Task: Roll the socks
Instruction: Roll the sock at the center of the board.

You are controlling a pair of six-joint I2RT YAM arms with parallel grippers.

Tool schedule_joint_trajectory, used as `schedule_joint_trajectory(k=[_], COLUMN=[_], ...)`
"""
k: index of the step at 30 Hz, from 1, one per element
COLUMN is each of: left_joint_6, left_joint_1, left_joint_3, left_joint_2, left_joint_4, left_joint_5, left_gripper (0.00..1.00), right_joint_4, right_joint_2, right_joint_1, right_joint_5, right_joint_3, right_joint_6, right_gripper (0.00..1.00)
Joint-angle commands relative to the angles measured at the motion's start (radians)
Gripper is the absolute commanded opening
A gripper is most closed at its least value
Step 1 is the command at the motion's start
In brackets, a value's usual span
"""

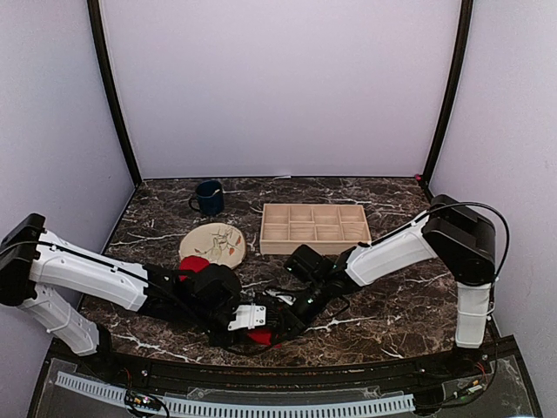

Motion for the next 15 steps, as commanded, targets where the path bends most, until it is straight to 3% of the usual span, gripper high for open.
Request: schedule_joint_trajectory(k=[1,15], left_joint_6=[0.082,0.141], left_joint_1=[-0.026,-0.049], left_joint_3=[0.047,0.093], left_joint_2=[0.064,0.168], left_joint_4=[-0.023,-0.043], left_joint_5=[-0.026,-0.084], left_gripper=[0.41,0.38], right_joint_4=[-0.022,-0.027], right_joint_2=[0.019,0.021], right_joint_1=[-0.008,-0.010], right_joint_5=[-0.042,-0.078], right_joint_3=[0.024,0.027], right_joint_6=[0.014,0.010], right_gripper=[0.05,0.05])
